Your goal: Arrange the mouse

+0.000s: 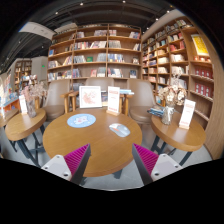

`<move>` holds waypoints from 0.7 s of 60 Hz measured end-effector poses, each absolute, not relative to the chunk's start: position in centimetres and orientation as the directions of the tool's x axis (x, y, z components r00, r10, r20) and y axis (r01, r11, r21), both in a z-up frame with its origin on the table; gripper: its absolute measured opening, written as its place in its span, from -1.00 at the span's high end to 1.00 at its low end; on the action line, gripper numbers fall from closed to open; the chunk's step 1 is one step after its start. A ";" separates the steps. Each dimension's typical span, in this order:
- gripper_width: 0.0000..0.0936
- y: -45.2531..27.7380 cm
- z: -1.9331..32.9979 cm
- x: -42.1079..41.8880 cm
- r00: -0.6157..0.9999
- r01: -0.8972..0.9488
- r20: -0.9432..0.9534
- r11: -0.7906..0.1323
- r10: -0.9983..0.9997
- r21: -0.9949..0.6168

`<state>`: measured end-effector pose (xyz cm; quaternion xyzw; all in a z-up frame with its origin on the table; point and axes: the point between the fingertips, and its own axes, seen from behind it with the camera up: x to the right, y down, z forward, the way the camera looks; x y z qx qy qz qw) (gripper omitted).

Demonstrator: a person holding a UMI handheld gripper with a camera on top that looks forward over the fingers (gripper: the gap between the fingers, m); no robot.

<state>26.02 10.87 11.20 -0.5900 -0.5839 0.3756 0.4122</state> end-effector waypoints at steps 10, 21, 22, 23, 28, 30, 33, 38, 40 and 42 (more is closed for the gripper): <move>-0.83 12.2 8.7 24.3 0.050 0.432 0.054 0.027 0.997 -0.901; -0.83 13.2 5.9 21.8 0.066 0.491 0.053 0.014 0.996 -0.871; -0.83 13.3 5.6 21.6 0.067 0.498 0.057 0.016 0.996 -0.867; -0.82 13.4 5.4 21.3 0.069 0.504 0.058 0.015 0.996 -0.863; -0.83 13.7 4.1 20.0 0.068 0.535 0.043 0.000 0.997 -0.845; -0.83 13.8 3.6 19.4 0.073 0.547 0.035 -0.011 0.997 -0.837; -0.82 14.4 3.4 18.6 0.077 0.557 0.028 -0.020 0.997 -0.830; -0.83 15.0 2.7 17.0 0.090 0.561 0.031 -0.025 0.995 -0.827; -0.83 15.4 2.4 16.2 0.094 0.565 0.036 -0.024 0.995 -0.825; -0.83 15.8 2.3 15.5 0.097 0.572 0.036 -0.026 0.995 -0.820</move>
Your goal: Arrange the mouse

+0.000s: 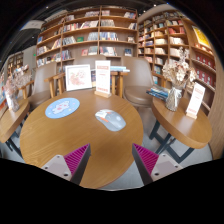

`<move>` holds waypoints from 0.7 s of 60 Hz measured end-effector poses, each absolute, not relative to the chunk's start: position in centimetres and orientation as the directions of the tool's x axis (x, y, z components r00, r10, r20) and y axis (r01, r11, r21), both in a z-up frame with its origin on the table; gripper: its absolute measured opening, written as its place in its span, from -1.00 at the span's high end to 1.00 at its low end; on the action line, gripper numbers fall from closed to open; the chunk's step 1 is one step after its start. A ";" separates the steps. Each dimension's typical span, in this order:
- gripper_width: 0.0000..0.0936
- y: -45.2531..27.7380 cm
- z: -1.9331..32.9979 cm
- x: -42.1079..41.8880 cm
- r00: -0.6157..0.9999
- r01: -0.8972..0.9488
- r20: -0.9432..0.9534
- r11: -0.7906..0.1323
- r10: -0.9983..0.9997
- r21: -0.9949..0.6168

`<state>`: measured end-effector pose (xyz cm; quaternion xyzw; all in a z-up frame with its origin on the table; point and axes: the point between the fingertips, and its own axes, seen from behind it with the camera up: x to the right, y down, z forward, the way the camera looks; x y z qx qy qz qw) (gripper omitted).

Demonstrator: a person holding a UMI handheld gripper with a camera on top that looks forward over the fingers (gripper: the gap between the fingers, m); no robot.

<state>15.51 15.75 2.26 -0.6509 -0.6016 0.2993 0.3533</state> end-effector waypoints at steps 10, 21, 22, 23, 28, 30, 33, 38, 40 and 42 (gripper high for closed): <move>-0.82 17.3 0.7 11.7 0.109 0.595 0.047 -0.027 0.993 -0.803; -0.82 17.9 -0.6 7.6 0.106 0.615 0.030 -0.041 0.994 -0.787; -0.82 17.9 -0.7 7.3 0.105 0.617 0.032 -0.040 0.994 -0.786; -0.82 17.9 -0.8 6.9 0.103 0.620 0.034 -0.037 0.994 -0.784; -0.82 18.0 -1.5 5.2 0.097 0.637 0.040 -0.031 0.995 -0.770; -0.82 18.0 -1.6 4.5 0.095 0.637 0.033 -0.035 0.995 -0.770; -0.81 18.1 -1.7 3.4 0.094 0.640 0.023 -0.043 0.995 -0.767; -0.83 18.2 -1.7 1.9 0.093 0.648 0.014 -0.050 0.996 -0.760; -0.83 18.2 -1.8 1.3 0.093 0.653 0.014 -0.051 0.996 -0.756; -0.83 18.3 -1.7 0.8 0.093 0.654 0.014 -0.050 0.996 -0.755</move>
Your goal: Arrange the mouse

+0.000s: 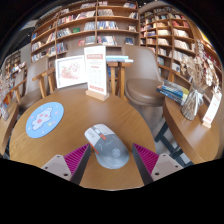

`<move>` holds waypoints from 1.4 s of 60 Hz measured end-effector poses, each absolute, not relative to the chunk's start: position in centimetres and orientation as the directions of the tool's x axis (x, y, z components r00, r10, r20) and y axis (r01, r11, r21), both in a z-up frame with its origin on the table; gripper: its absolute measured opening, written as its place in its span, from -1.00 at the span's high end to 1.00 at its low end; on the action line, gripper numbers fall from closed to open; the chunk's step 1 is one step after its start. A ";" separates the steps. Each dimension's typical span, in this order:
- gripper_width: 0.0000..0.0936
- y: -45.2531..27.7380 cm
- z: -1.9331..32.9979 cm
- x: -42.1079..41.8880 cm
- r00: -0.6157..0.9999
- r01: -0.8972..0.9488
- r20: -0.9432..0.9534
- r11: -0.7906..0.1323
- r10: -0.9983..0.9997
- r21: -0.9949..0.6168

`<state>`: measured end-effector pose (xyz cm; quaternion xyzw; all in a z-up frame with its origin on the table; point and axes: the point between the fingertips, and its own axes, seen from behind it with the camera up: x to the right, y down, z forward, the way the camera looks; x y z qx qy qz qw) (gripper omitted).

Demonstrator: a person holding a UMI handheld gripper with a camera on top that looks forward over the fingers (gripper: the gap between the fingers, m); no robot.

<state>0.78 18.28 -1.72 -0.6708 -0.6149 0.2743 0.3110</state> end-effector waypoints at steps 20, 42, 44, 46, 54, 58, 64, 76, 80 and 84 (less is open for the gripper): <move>-0.69 19.1 -1.8 -4.1 0.108 0.657 0.010 -0.064 0.994 -0.752; 0.08 14.6 5.5 -5.5 0.057 0.606 0.054 0.008 0.997 -0.796; 0.08 12.9 6.9 -5.9 0.035 0.588 0.047 0.017 0.998 -0.808; 0.08 10.8 7.9 -6.5 0.012 0.581 0.029 0.017 1.000 -0.814; 0.08 3.2 9.4 -9.1 -0.039 0.583 -0.038 -0.008 0.999 -0.812; 0.08 -0.1 8.7 -10.5 -0.056 0.585 -0.026 0.012 0.998 -0.811; 0.08 -5.1 6.0 -12.5 -0.081 0.613 -0.033 0.024 0.996 -0.790; 0.07 -8.2 -0.3 -14.0 -0.078 0.677 0.023 0.070 0.997 -0.733; 0.03 -8.2 -1.4 -13.8 -0.056 0.693 0.011 0.047 0.998 -0.719; -0.06 -8.2 -1.4 -14.1 -0.046 0.679 -0.002 0.030 0.999 -0.733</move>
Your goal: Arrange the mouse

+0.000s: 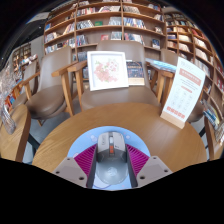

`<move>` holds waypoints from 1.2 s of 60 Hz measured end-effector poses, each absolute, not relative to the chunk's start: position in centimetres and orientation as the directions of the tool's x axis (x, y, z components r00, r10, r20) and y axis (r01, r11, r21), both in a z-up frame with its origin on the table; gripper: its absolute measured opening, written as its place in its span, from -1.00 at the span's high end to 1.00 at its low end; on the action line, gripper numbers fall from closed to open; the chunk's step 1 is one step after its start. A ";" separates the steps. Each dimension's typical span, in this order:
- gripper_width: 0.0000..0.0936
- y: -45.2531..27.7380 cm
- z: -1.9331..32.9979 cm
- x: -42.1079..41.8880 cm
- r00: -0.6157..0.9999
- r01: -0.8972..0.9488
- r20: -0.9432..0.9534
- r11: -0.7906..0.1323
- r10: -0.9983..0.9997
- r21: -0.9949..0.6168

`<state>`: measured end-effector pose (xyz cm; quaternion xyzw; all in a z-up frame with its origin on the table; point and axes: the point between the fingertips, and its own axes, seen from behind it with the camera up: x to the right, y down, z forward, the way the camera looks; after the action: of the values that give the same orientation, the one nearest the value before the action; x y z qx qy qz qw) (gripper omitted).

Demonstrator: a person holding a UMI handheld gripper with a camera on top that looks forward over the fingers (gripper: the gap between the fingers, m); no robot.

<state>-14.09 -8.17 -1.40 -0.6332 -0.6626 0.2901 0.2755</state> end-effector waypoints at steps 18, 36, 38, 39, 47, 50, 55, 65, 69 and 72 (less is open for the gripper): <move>-0.81 -6.4 3.9 -9.3 -0.018 0.631 -0.001 0.011 1.000 -0.775; -0.82 -2.4 10.3 9.4 -0.011 0.633 -0.015 -0.005 1.000 -0.774; -0.82 -2.2 10.9 11.7 -0.013 0.630 -0.027 -0.012 1.000 -0.776; -0.82 -2.0 11.1 12.8 -0.013 0.630 -0.031 -0.016 0.999 -0.777; -0.84 -0.6 12.1 20.6 0.005 0.629 -0.052 -0.044 0.999 -0.776; -0.84 0.2 12.3 22.9 0.019 0.624 -0.054 -0.054 0.998 -0.779; -0.81 1.0 12.4 26.1 0.034 0.625 -0.055 -0.064 0.998 -0.778; -0.81 1.7 12.6 29.3 0.023 0.615 -0.029 -0.037 0.999 -0.787; -0.81 2.0 12.9 30.0 0.023 0.609 -0.012 -0.023 1.000 -0.793; -0.81 1.9 13.2 30.1 0.025 0.601 -0.012 -0.025 1.000 -0.799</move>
<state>30.07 1.95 13.18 -0.6425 -0.6230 0.3156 0.3155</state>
